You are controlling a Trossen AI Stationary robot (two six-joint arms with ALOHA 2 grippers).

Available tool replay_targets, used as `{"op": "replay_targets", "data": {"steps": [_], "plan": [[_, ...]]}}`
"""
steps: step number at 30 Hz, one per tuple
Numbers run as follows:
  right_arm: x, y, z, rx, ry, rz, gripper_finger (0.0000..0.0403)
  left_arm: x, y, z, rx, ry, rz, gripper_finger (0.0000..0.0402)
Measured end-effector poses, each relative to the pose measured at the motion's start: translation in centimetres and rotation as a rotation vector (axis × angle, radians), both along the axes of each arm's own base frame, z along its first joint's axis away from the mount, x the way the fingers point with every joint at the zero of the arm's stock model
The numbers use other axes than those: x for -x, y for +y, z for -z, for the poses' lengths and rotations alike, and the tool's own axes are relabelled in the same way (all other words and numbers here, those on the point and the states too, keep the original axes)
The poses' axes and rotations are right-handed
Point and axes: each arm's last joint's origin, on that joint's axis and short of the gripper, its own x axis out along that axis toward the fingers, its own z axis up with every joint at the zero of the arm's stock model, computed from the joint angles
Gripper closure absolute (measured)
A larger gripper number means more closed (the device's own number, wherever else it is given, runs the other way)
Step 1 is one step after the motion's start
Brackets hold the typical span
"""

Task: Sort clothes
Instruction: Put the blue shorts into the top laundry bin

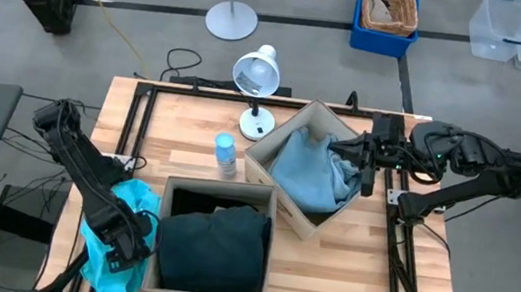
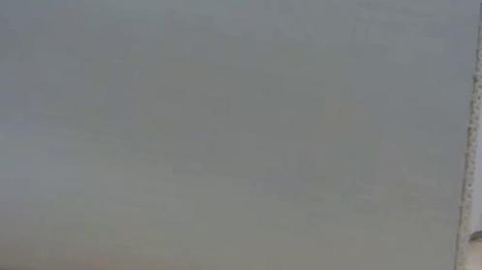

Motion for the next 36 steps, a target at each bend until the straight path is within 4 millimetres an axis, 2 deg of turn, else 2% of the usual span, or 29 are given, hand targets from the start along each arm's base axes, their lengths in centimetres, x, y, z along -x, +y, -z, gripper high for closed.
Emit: {"op": "replay_targets", "data": {"steps": [3,6,9,12,13,17,21,27,32,36], "plan": [[0.0,0.0,0.0,0.0,0.0,0.0,0.0388,0.1,-0.1,0.8,0.008,0.011,-0.03,0.0161],[0.0,0.0,0.0,0.0,0.0,0.0,0.0388,0.1,-0.2,1.1,0.029,0.01,-0.03,0.0203],[0.0,0.0,0.0,0.0,0.0,0.0,0.0388,0.1,-0.2,1.1,0.028,0.011,-0.03,0.0275],[0.0,0.0,0.0,0.0,0.0,0.0,0.0388,0.1,-0.2,1.1,0.026,0.016,-0.042,0.0366],[0.0,0.0,0.0,0.0,0.0,0.0,0.0388,0.1,-0.2,1.1,0.026,0.02,-0.05,0.0382],[0.0,0.0,0.0,-0.003,0.0,0.001,0.0388,-0.1,-0.7,-0.3,0.095,0.047,-0.046,0.0396],[0.0,0.0,0.0,-0.004,-0.001,0.001,0.0388,-0.4,-1.0,-4.2,0.114,0.041,-0.059,0.0398],[0.0,0.0,0.0,-0.004,-0.001,0.001,0.0388,-0.2,-0.2,-12.7,0.111,-0.109,-0.127,0.0399],[0.0,0.0,0.0,-0.004,-0.001,0.001,0.0388,0.4,1.8,-19.7,0.092,-0.465,-0.275,0.04],[0.0,0.0,0.0,-0.003,-0.001,0.001,0.0388,0.8,3.7,-24.0,0.044,-0.836,-0.288,0.04]]}}
